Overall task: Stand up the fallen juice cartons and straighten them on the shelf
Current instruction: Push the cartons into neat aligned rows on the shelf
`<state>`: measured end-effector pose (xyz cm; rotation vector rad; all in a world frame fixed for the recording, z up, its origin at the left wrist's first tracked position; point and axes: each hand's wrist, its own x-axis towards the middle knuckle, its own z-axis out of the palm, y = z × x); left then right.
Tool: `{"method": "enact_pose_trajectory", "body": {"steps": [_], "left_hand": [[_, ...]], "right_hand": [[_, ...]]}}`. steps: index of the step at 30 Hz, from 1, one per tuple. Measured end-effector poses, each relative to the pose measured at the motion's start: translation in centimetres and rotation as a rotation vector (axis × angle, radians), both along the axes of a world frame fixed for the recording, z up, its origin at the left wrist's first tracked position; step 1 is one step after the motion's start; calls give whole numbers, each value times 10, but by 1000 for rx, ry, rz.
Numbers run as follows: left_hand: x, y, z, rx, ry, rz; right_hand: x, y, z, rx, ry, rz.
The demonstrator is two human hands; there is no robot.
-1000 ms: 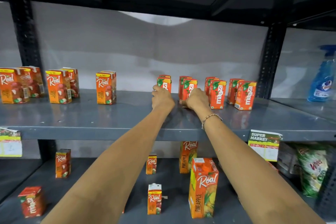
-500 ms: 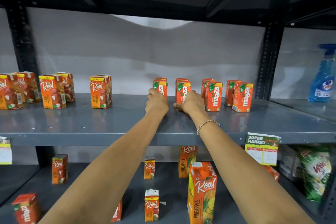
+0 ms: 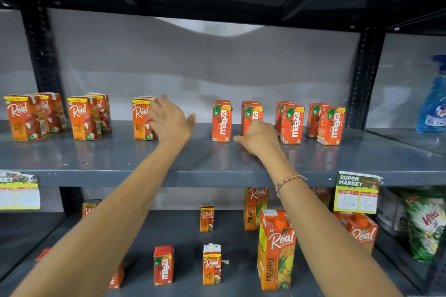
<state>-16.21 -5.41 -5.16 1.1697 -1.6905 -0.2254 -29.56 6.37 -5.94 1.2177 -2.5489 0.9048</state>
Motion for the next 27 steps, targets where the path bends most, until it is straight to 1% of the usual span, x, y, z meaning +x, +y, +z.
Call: {"method": "enact_pose_trajectory", "body": {"steps": [2,4,7,9,11,14,22,27], "left_hand": [[26,-20,2,63,99,86],[48,-38,1,181,118,89],[63,-54,-4,338,60,-17],[63,-59,-9,402,72,-105],[62,-61,-11,418,69,-151],[62,-63,-11,395,23,-133],[64,-63,-12,358,-39,-96],[66,-66,-13,380,-36,-126]], "right_hand": [[12,-11,7,-48,-48,66],[20,-30,14,-87,-97,108],[28,-57,13,-58,-128,104],[31,-67,9,-59,-163,66],[30,-73,5,-99,-167,31],[29,-76,4,-137,-186,5],[27,-78,3,-130,-183,-9],[27,-73,3,-118,-173,16]]}}
